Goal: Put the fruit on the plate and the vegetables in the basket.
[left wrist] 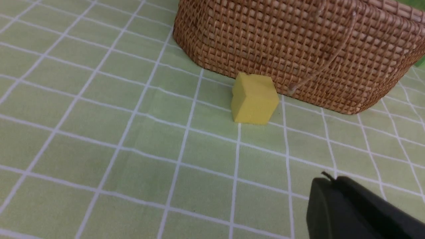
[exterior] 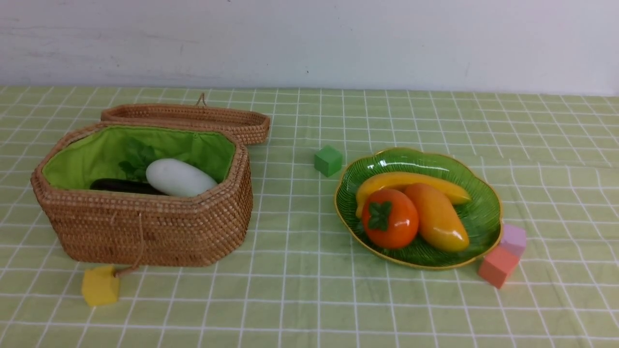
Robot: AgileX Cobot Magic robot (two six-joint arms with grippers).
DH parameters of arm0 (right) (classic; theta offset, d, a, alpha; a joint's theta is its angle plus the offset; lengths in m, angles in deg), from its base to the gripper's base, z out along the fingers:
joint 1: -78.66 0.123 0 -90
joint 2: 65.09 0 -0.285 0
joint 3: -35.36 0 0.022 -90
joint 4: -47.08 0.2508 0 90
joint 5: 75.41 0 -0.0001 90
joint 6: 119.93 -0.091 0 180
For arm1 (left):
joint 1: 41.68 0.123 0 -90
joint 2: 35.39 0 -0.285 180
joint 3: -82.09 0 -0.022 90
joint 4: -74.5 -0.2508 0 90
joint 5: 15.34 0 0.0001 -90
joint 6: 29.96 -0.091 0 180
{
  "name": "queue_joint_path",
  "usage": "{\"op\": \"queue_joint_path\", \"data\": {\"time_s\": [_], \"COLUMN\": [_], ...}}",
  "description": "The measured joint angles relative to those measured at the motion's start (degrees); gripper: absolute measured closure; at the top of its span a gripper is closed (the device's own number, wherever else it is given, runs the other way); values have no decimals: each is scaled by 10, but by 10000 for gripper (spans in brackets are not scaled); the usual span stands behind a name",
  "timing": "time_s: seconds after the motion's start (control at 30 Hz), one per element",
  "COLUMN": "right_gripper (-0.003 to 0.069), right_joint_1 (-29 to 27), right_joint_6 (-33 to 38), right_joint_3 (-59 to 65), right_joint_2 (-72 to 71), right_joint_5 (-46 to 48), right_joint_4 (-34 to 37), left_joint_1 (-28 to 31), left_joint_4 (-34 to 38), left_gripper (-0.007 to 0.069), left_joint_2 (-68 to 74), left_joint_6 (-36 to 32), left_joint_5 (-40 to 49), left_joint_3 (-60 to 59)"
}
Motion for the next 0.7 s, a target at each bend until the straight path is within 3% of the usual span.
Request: {"op": "queue_joint_path", "data": {"time_s": [0.7], "right_gripper": [616], "right_joint_1": [0], "right_joint_6": [0], "right_joint_3": [0], "right_joint_2": [0], "right_joint_5": [0], "right_joint_4": [0], "left_joint_1": [0], "left_joint_4": [0], "left_gripper": [637], "left_joint_2": [0], "left_joint_6": [1], "left_joint_5": [-1], "left_joint_3": [0]}}
